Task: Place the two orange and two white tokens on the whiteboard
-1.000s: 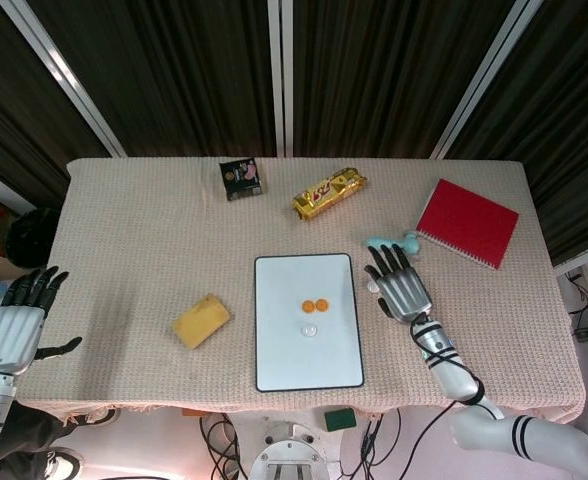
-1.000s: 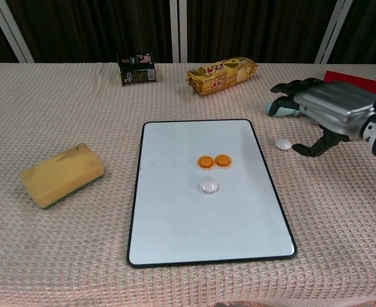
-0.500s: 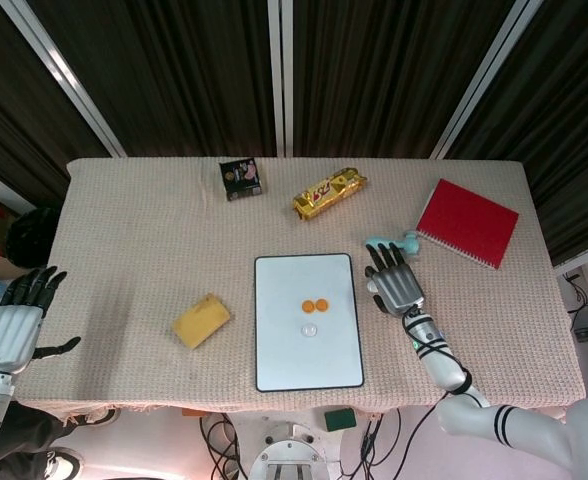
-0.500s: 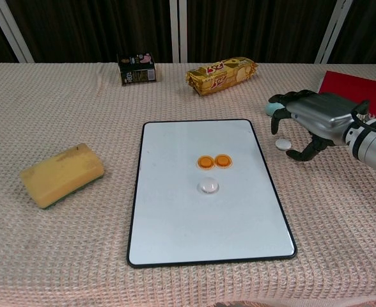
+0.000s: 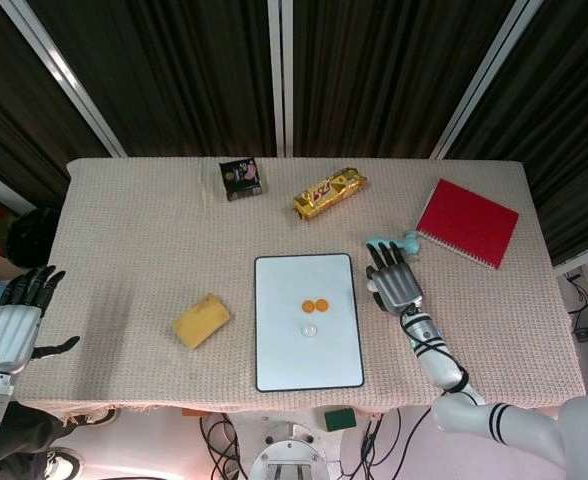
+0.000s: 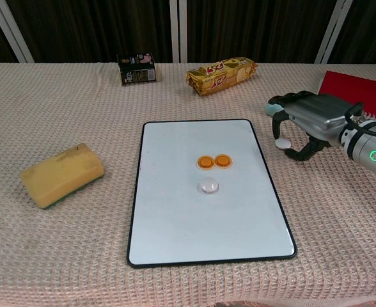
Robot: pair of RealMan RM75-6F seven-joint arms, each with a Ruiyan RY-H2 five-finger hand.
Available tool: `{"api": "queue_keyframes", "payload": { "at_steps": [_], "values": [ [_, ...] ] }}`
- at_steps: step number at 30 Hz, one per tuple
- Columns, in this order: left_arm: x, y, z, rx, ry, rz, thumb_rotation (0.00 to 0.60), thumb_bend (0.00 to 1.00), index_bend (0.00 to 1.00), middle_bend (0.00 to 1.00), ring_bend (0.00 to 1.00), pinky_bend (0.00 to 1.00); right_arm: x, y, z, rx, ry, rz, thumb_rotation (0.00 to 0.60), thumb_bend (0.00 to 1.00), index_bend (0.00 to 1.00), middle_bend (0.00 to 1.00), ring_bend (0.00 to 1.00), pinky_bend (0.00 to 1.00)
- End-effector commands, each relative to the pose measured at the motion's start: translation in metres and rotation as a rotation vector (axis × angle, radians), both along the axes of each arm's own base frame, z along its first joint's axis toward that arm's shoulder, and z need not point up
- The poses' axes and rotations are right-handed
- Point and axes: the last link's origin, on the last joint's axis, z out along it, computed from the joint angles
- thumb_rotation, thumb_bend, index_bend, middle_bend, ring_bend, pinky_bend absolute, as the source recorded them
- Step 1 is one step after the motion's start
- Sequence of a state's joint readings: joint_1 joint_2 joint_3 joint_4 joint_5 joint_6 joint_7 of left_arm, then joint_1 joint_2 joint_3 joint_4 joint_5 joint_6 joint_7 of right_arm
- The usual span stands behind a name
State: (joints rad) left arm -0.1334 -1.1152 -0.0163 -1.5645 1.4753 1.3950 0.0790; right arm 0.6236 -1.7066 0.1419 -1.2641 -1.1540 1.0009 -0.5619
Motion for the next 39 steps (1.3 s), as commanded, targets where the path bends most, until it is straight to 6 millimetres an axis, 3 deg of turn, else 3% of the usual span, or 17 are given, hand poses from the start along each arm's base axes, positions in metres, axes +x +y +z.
{"api": "queue_keyframes", "payload": {
  "at_steps": [1, 8, 14, 21, 39],
  "values": [
    [0.0, 0.0, 0.0, 0.001, 0.0, 0.001, 0.48, 0.09, 0.08, 0.04, 0.0, 0.1, 0.001, 0.0, 0.0, -0.003, -0.003, 0.001, 0.6, 0.37, 0.48, 0.02, 0.0, 0.0],
    [-0.001, 0.0, 0.001, 0.005, -0.002, 0.005, 0.477, 0.1, 0.08, 0.04, 0.0, 0.1, 0.013, 0.01, 0.006, -0.001, -0.043, 0.063, 0.6, 0.38, 0.55, 0.02, 0.0, 0.0],
    [-0.001, 0.0, 0.001, 0.001, 0.002, 0.005, 0.478, 0.09, 0.08, 0.04, 0.0, 0.1, 0.042, 0.043, 0.01, 0.067, -0.093, 0.203, 0.6, 0.38, 0.57, 0.03, 0.0, 0.0],
    [0.0, -0.001, 0.003, 0.012, 0.0, -0.001, 0.48, 0.09, 0.08, 0.04, 0.0, 0.1, 0.064, 0.071, -0.005, 0.148, -0.052, 0.306, 0.6, 0.38, 0.58, 0.05, 0.0, 0.0],
    [-0.001, -0.002, 0.006, 0.022, -0.009, -0.001, 0.477, 0.09, 0.08, 0.04, 0.0, 0.1, 0.068, 0.075, -0.031, 0.156, 0.025, 0.305, 0.6, 0.38, 0.6, 0.05, 0.0, 0.0]
  ]
}}
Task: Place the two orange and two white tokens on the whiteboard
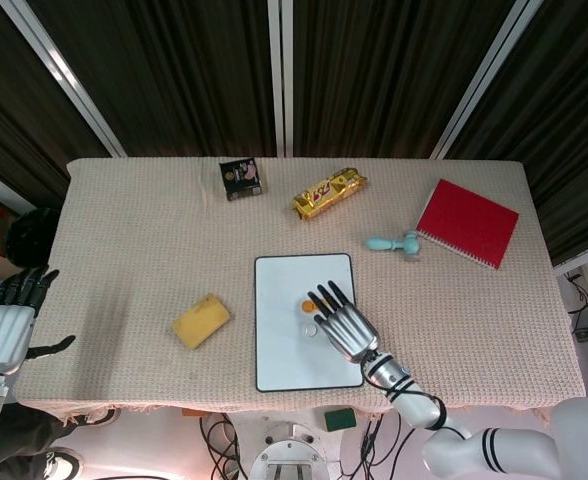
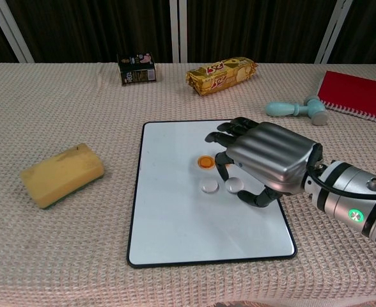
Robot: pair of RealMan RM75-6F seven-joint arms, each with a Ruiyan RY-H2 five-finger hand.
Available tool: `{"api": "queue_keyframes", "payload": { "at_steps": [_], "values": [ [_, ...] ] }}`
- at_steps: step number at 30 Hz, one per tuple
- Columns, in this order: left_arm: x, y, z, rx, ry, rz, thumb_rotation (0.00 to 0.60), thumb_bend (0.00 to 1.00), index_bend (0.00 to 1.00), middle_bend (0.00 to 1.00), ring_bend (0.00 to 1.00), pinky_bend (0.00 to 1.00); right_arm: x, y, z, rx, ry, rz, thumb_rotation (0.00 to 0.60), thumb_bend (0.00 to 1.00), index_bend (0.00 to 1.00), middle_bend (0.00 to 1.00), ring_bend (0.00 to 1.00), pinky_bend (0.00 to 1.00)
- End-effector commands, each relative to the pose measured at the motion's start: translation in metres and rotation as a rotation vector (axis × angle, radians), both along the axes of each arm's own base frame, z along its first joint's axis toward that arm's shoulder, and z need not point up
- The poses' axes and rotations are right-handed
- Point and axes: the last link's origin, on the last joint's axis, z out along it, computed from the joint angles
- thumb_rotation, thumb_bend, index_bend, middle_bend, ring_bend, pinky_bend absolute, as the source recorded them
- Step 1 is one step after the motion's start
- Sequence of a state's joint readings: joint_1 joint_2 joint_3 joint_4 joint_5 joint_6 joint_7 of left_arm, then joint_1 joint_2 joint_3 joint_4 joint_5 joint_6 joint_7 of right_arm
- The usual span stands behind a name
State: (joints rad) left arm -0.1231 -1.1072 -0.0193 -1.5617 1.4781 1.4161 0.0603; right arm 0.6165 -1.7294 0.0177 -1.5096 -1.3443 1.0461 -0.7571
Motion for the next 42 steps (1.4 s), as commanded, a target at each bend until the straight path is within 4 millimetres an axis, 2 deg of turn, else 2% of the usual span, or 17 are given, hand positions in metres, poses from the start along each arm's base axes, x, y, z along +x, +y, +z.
{"api": "queue_keyframes", "payload": {
  "at_steps": [1, 27, 42],
  "values": [
    [-0.0003, 0.0002, 0.0001, -0.001, -0.001, 0.001, 0.477, 0.09, 0.08, 0.04, 0.0, 0.1, 0.001, -0.0008, -0.0014, -0.001, 0.002, 0.0, 0.6, 0.37, 0.6, 0.05, 0.0, 0.0],
    [-0.0007, 0.0, 0.0004, -0.003, -0.002, 0.008, 0.478, 0.09, 0.08, 0.04, 0.0, 0.1, 0.0066, -0.001, -0.0103, 0.013, -0.015, -0.012, 0.6, 0.37, 0.56, 0.05, 0.0, 0.0],
    [-0.0012, 0.0003, -0.0005, -0.011, 0.001, 0.019, 0.479, 0.09, 0.08, 0.04, 0.0, 0.1, 0.007, -0.0018, -0.0089, 0.014, -0.018, -0.009, 0.6, 0.36, 0.38, 0.03, 0.0, 0.0]
  ]
}}
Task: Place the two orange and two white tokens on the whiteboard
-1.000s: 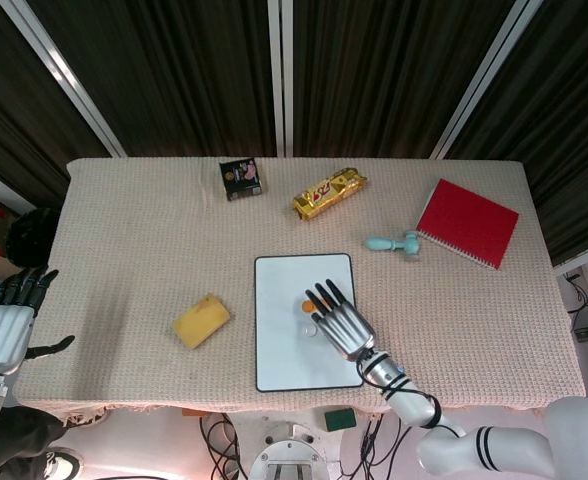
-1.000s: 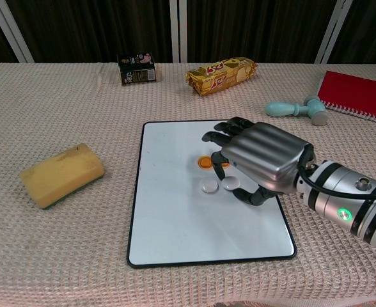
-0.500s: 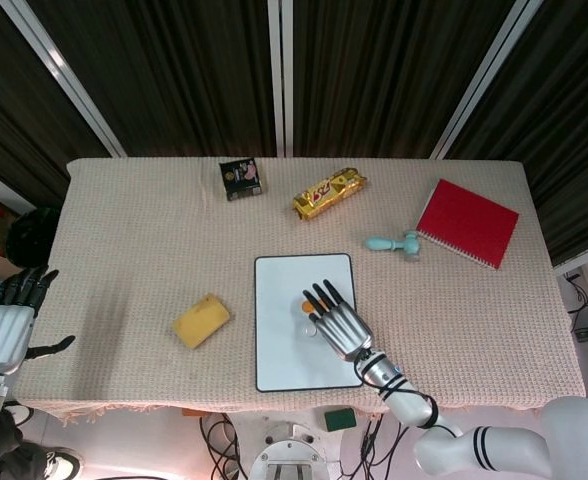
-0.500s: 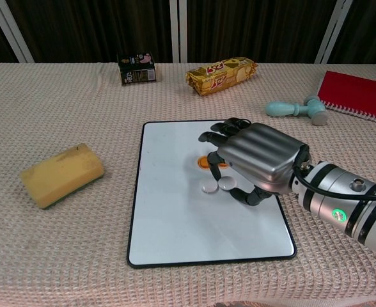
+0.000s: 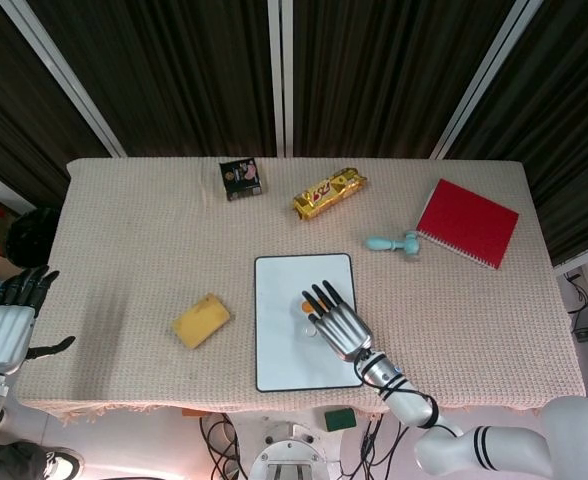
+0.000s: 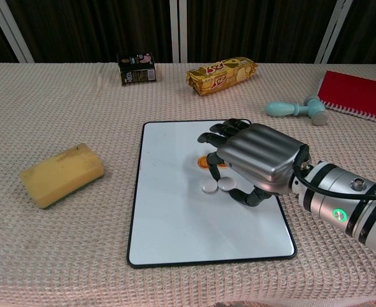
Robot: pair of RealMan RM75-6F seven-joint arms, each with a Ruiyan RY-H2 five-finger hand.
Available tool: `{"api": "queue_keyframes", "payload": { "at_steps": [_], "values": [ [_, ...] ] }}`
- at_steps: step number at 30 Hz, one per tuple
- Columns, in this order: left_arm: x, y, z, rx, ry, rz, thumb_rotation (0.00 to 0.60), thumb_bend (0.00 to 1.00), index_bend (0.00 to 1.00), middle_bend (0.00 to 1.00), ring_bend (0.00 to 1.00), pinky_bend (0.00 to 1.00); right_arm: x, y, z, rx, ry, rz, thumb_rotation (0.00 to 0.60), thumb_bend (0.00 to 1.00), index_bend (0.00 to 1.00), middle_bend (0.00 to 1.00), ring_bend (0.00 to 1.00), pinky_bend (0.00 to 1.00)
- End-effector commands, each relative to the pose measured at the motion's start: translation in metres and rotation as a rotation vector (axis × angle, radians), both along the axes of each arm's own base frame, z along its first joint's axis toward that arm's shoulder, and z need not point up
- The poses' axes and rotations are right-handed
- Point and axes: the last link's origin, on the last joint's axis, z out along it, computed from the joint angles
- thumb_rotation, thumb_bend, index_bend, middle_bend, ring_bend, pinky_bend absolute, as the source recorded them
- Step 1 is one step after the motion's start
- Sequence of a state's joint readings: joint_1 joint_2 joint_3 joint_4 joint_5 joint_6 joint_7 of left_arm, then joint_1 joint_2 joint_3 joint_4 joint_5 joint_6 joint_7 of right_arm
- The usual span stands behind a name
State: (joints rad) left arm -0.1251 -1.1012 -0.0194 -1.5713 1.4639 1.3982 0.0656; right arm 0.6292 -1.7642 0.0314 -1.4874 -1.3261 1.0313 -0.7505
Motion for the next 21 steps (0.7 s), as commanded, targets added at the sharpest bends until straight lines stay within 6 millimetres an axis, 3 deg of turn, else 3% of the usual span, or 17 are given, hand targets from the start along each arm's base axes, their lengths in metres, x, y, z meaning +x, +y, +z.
{"api": "queue_keyframes", "payload": {
  "at_steps": [1, 21],
  "values": [
    [-0.0001, 0.0001, -0.0002, -0.001, 0.0, 0.001, 0.479, 0.09, 0.08, 0.04, 0.0, 0.1, 0.0001, -0.0001, 0.0004, -0.001, -0.001, 0.001, 0.6, 0.36, 0.37, 0.03, 0.0, 0.0],
    [0.0006, -0.0006, -0.0001, -0.001, -0.002, -0.003, 0.478, 0.09, 0.08, 0.04, 0.0, 0.1, -0.0016, 0.0046, 0.0098, -0.003, -0.014, 0.013, 0.6, 0.36, 0.22, 0.02, 0.0, 0.0]
  ]
}}
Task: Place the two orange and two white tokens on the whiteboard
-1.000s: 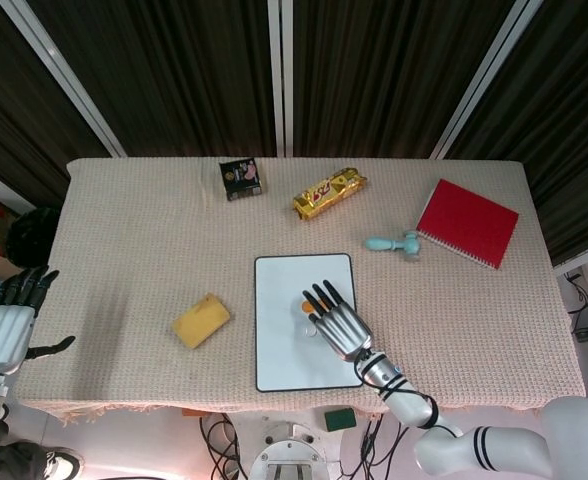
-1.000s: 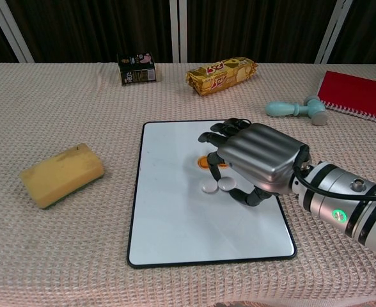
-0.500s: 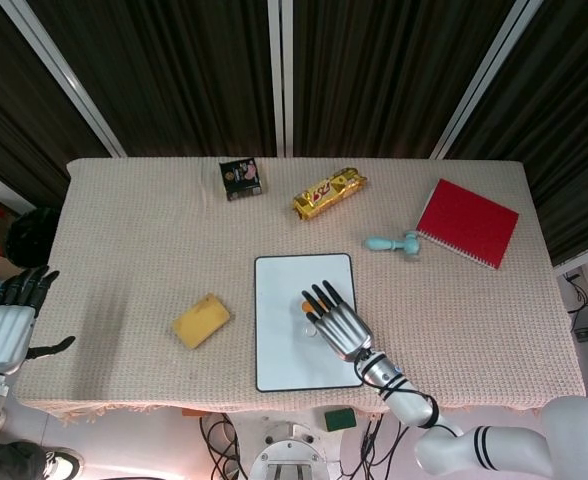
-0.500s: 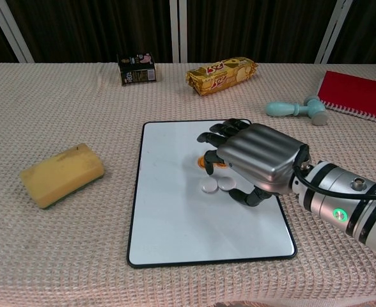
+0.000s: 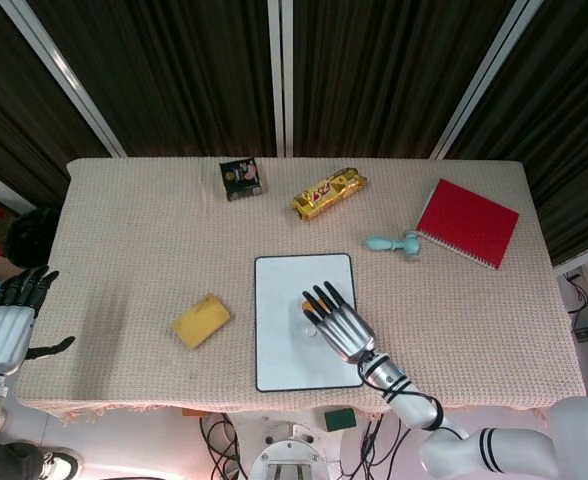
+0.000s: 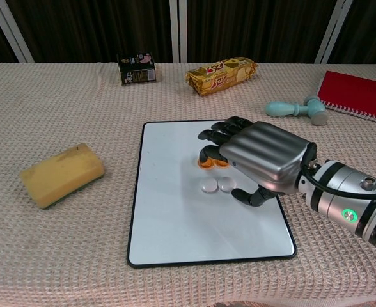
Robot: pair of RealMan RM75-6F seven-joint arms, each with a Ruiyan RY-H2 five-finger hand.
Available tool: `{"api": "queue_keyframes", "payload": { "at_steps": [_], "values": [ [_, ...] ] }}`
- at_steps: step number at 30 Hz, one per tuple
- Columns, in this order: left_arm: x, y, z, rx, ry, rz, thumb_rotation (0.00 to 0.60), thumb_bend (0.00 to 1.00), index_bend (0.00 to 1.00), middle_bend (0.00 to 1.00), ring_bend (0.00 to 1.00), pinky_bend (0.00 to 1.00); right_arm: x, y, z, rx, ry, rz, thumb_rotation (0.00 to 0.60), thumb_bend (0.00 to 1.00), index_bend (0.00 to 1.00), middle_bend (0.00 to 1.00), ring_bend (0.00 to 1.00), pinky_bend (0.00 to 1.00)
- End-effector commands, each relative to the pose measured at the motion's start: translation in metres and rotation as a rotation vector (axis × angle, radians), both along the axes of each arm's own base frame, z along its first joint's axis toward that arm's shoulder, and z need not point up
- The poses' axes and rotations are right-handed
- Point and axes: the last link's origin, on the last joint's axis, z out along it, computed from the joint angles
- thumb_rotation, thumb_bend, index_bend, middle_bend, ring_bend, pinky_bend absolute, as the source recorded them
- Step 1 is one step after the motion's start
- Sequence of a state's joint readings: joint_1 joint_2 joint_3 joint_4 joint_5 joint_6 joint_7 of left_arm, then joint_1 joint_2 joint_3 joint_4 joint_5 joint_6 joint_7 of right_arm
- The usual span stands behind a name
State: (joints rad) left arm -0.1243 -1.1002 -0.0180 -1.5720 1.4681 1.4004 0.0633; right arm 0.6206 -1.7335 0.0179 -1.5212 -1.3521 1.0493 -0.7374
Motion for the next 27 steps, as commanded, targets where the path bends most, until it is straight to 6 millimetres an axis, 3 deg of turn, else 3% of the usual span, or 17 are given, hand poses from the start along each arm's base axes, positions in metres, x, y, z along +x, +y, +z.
{"api": "queue_keyframes", "payload": {
  "at_steps": [1, 27],
  "values": [
    [0.0002, -0.0001, -0.0003, -0.001, 0.0, -0.001, 0.478, 0.09, 0.08, 0.04, 0.0, 0.1, -0.0008, 0.001, 0.0016, -0.001, -0.001, 0.001, 0.6, 0.36, 0.22, 0.02, 0.0, 0.0],
    [-0.0006, 0.0004, -0.0002, 0.0, 0.002, 0.006, 0.478, 0.09, 0.08, 0.04, 0.0, 0.1, 0.0004, -0.0036, -0.0064, -0.017, 0.015, 0.005, 0.6, 0.36, 0.19, 0.01, 0.0, 0.0]
  ]
}}
